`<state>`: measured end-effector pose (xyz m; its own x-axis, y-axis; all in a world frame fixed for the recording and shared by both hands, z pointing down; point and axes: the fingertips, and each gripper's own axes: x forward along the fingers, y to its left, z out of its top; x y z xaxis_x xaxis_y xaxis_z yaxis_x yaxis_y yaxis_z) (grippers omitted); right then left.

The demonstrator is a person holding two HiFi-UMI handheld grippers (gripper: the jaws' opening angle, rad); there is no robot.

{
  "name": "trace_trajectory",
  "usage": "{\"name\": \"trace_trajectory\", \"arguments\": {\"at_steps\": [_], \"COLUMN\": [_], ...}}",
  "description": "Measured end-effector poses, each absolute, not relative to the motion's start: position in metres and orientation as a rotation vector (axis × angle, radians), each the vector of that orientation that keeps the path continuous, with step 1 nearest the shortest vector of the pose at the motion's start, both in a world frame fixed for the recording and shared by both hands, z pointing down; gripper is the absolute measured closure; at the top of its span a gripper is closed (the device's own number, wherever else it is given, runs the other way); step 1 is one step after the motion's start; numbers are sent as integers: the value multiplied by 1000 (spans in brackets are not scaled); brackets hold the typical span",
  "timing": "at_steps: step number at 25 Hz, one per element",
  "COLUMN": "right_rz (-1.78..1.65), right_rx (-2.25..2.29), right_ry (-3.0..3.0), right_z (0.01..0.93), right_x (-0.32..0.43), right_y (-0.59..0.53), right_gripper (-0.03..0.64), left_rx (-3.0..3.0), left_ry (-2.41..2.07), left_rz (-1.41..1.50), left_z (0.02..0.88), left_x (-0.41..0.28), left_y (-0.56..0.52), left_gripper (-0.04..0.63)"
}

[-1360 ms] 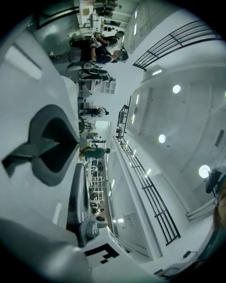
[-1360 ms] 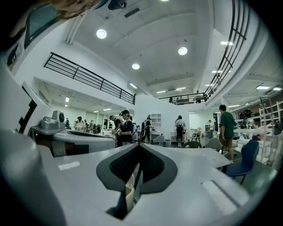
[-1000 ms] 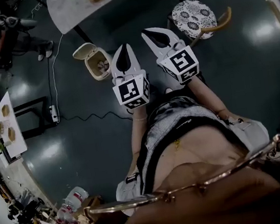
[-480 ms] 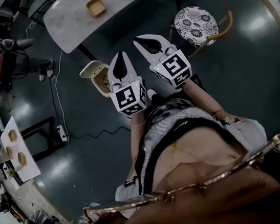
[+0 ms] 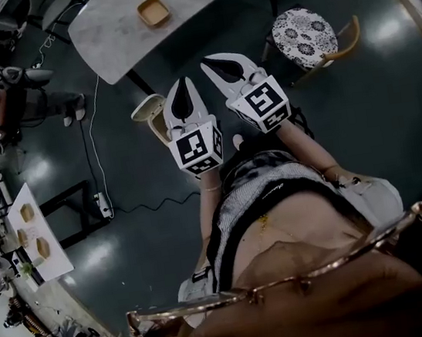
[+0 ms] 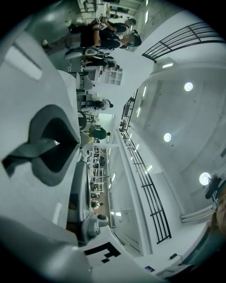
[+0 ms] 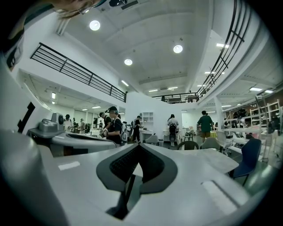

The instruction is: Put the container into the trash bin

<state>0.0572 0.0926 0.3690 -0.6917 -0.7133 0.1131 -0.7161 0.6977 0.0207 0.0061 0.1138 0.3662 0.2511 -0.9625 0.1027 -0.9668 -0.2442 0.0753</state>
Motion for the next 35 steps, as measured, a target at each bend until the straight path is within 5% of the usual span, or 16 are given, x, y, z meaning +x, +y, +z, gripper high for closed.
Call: {"name": "trace_trajectory", "arguments": {"at_steps": [35], "right_rz": [10], "right_rx": [878], "right_ry": [-2837], "right_z": [386], "right_x": [21], "right_y": [-194], "right_gripper": [589], "left_rx": [2180], "left_ry": [-2010], "left_rz": [92], "left_z": [387], "left_x": [-16], "left_y": [-168], "left_gripper": [595]}}
